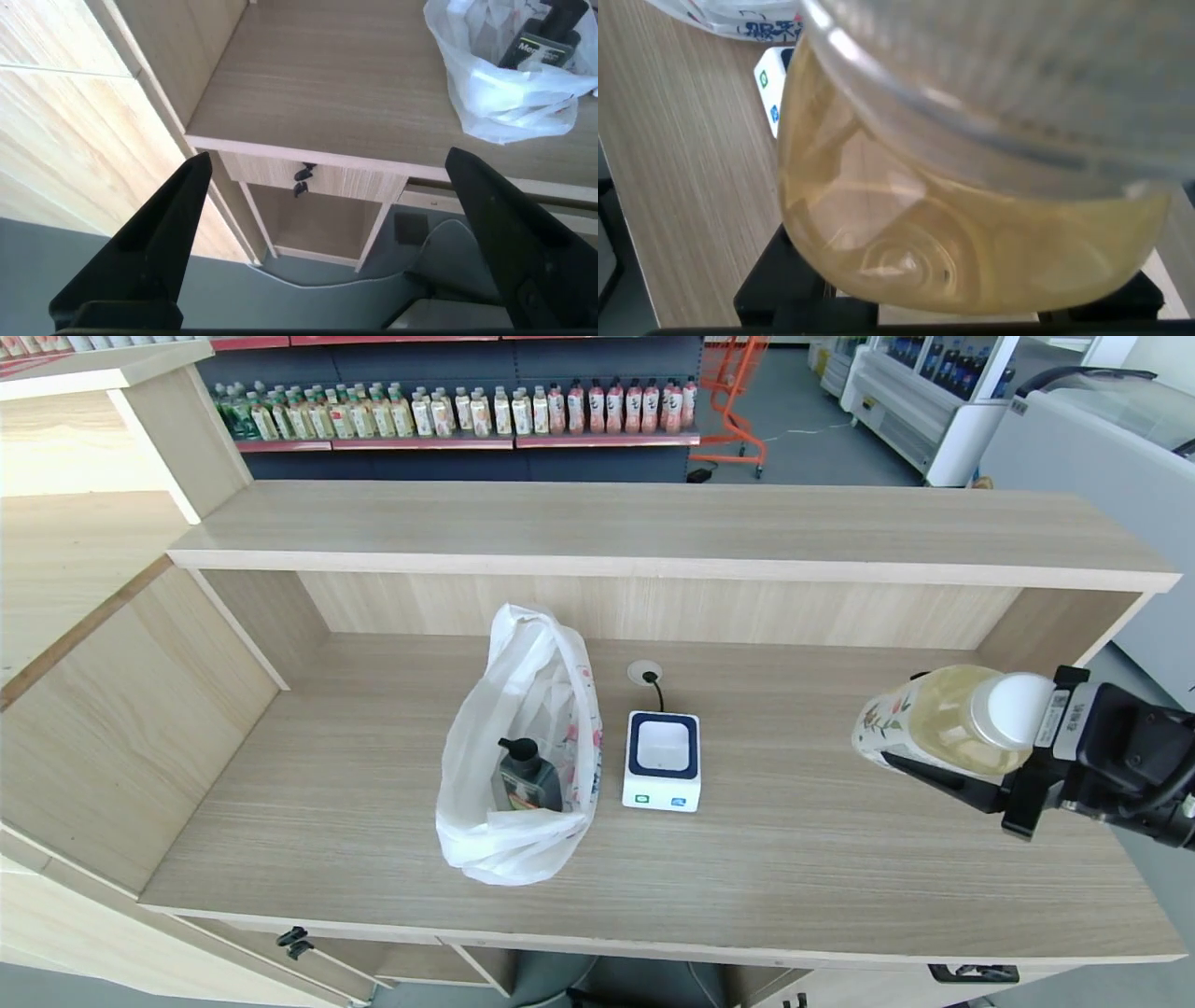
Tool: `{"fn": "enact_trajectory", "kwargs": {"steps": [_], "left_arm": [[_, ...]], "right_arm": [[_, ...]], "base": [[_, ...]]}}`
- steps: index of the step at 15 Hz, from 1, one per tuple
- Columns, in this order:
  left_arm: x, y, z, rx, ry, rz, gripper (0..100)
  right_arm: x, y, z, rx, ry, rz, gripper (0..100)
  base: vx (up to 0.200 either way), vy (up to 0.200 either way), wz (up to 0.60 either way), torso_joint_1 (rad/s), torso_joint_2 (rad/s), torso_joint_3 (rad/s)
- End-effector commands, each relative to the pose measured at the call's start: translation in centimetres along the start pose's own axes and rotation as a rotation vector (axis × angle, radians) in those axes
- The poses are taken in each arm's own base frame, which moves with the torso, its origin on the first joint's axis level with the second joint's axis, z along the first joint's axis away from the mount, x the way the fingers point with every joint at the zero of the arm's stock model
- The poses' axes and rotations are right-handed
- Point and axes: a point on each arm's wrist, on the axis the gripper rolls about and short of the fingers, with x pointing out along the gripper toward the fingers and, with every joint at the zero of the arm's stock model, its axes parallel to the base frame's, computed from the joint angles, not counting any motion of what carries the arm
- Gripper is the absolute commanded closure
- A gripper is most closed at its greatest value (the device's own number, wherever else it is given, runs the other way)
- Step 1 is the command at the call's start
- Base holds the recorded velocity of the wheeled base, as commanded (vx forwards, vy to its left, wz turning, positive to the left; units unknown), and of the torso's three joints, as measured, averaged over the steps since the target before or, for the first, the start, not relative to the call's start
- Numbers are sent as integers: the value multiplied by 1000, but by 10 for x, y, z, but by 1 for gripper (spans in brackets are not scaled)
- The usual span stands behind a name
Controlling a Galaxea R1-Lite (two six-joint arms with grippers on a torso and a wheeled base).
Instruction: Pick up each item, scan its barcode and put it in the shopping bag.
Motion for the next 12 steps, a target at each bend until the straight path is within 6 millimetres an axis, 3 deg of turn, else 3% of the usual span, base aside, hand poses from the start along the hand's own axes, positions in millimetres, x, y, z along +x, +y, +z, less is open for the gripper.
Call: {"fn": "enact_trajectory", "kwargs": {"steps": [1, 3, 6, 12], "left_arm": [[0, 0, 0, 0, 0, 1, 0], [0, 0, 0, 2, 0, 1, 0], [0, 0, 0, 3, 0, 1, 0], [0, 0, 0, 5, 0, 1, 0]], "right_arm": [[-1, 0, 1, -1, -2, -2, 100], [-2, 4, 0, 9, 3, 8, 100], [-3, 18, -8, 52, 26, 52, 100], [12, 26, -24, 101, 42, 124, 100]], "base": [[0, 200, 0, 7, -2, 2], [0, 200, 0, 5, 5, 5], [0, 0, 0, 0, 0, 0], [200, 0, 0, 0, 2, 4]]}}
